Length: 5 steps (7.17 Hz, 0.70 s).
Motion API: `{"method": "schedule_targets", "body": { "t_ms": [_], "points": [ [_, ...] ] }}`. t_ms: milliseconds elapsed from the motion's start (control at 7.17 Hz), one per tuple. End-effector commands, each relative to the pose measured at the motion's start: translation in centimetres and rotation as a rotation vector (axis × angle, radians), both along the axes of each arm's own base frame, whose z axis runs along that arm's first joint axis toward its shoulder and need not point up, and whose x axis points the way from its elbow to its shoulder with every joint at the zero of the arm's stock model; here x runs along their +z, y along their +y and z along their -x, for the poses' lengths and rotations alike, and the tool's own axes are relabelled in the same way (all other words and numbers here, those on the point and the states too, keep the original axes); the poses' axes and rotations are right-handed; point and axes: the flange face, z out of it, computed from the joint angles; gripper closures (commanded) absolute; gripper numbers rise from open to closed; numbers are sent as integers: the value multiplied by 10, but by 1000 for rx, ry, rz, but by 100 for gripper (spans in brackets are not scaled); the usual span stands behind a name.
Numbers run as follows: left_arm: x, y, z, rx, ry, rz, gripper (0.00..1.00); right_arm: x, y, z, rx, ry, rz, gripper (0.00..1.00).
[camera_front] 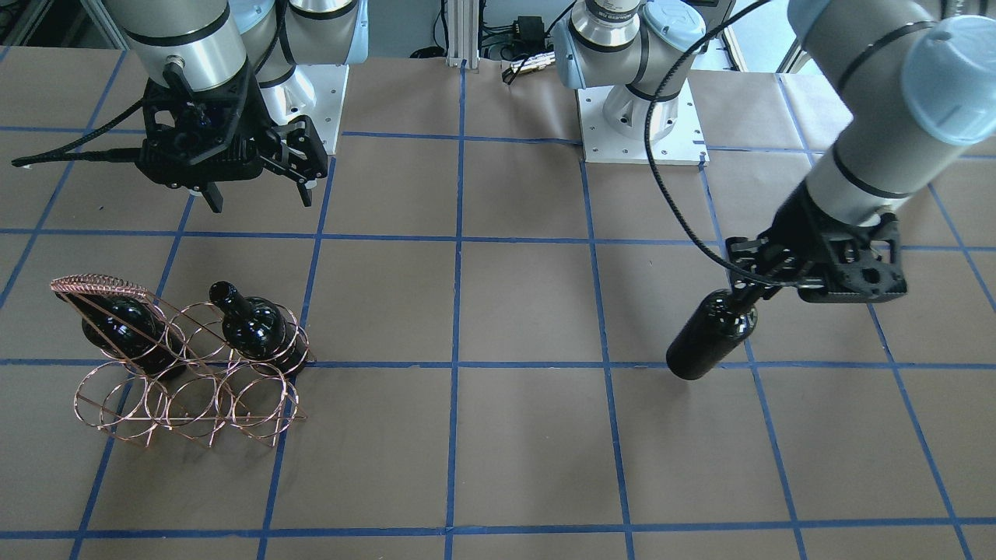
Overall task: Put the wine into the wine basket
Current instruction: 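Carry the upright bottle toward the table center with the left gripper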
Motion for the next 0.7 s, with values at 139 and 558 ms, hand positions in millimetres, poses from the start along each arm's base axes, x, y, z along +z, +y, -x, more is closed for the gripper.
{"method": "schedule_targets", "body": {
  "t_ms": [139, 558],
  "points": [
    [-8, 40, 150, -33, 30, 17, 100, 0, 0, 0, 1, -5, 0, 0],
    [-19, 90, 181, -65, 25, -28, 100, 0, 0, 0, 6, 2, 0, 0]
  ]
}}
